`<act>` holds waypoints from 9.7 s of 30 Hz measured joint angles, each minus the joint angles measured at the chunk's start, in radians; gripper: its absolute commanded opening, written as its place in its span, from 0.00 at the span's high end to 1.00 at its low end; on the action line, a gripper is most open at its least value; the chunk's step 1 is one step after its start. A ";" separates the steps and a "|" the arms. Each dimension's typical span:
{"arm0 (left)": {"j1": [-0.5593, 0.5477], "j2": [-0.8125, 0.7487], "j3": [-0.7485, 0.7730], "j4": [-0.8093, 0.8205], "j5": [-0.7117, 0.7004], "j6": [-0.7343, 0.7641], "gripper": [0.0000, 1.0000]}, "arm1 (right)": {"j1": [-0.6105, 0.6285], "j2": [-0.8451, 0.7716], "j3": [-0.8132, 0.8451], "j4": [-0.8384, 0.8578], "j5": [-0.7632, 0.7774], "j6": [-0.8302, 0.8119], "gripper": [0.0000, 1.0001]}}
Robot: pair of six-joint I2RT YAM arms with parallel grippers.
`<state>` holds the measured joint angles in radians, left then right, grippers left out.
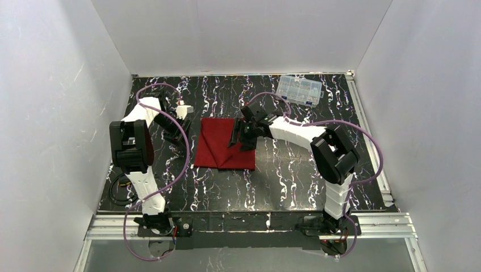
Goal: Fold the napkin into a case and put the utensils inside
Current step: Smooth out the square-folded napkin at the center of the board.
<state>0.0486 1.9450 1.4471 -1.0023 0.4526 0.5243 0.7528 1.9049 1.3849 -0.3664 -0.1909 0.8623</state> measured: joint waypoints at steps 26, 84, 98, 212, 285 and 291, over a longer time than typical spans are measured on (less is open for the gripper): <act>-0.013 0.000 -0.034 0.009 -0.006 0.003 0.51 | 0.040 0.089 -0.031 0.109 -0.052 0.039 0.45; -0.097 0.010 -0.126 0.105 -0.050 -0.013 0.57 | 0.058 0.039 -0.215 0.342 -0.059 0.138 0.35; -0.111 0.007 -0.132 0.111 -0.053 -0.021 0.58 | 0.063 0.041 -0.212 0.437 -0.064 0.155 0.37; -0.197 -0.014 -0.166 0.163 -0.123 -0.213 1.00 | -0.285 0.316 0.224 0.109 -0.206 -0.211 0.53; -0.310 -0.002 -0.182 0.134 0.248 -0.300 0.74 | -0.012 0.228 -0.205 0.606 -0.523 0.017 0.67; -0.310 0.029 -0.182 0.142 0.148 -0.305 0.74 | -0.012 0.228 -0.211 0.618 -0.522 0.029 0.67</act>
<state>-0.2611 1.9739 1.2648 -0.8600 0.6006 0.2195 0.7406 2.1330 1.1740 0.2512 -0.7132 0.8913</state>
